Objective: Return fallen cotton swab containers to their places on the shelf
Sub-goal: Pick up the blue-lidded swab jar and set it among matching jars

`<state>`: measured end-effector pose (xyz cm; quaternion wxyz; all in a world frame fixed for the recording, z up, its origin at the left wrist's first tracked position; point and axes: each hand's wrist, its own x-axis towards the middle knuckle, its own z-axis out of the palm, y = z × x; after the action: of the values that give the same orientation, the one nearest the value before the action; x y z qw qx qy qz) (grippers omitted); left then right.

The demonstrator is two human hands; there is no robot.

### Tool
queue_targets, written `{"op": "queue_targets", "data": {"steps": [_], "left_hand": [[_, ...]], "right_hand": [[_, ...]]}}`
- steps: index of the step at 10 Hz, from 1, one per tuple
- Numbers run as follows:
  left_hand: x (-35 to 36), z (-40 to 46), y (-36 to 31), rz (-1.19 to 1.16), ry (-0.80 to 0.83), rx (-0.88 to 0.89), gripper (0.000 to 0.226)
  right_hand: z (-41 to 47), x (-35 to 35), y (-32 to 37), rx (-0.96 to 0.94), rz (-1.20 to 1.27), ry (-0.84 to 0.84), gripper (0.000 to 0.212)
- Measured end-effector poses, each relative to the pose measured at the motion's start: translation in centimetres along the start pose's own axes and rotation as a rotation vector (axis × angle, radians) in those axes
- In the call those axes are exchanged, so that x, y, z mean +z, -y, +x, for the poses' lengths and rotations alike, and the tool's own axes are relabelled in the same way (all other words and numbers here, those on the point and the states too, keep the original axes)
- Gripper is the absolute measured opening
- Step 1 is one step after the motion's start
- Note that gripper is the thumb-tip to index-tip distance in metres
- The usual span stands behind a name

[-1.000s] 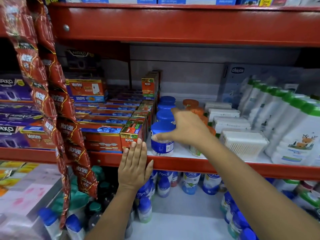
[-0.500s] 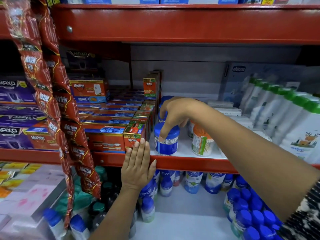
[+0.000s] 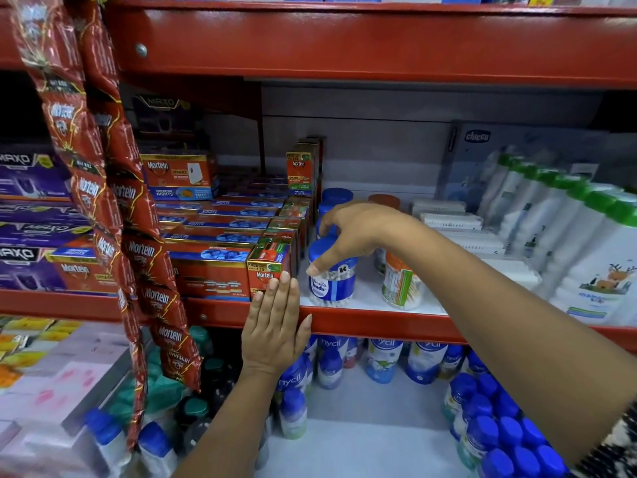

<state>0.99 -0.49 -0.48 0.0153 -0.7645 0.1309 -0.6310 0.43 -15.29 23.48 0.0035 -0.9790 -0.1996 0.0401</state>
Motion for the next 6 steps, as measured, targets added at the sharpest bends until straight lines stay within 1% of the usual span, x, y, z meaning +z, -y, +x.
{"op": "queue_targets", "data": {"steps": [1, 2, 4, 5, 6], "left_hand": [[0.0, 0.0, 0.0, 0.002, 0.002, -0.001, 0.061], [-0.1, 0.0, 0.1, 0.001, 0.003, -0.003, 0.061], [0.0, 0.0, 0.1, -0.003, 0.007, -0.003, 0.061], [-0.1, 0.1, 0.1, -0.002, 0.0, 0.001, 0.061], [0.0, 0.1, 0.2, -0.003, -0.003, 0.003, 0.061]], "right_hand": [[-0.1, 0.2, -0.1, -0.033, 0.036, 0.001, 0.071], [-0.4, 0.0, 0.0, -0.063, 0.073, 0.023, 0.067], [-0.3, 0.3, -0.1, -0.087, 0.093, 0.013, 0.07], [-1.0, 0.0, -1.0, -0.072, 0.122, -0.024, 0.076], [-2.3, -1.2, -3.0, 0.036, 0.159, -0.111, 0.07]]}}
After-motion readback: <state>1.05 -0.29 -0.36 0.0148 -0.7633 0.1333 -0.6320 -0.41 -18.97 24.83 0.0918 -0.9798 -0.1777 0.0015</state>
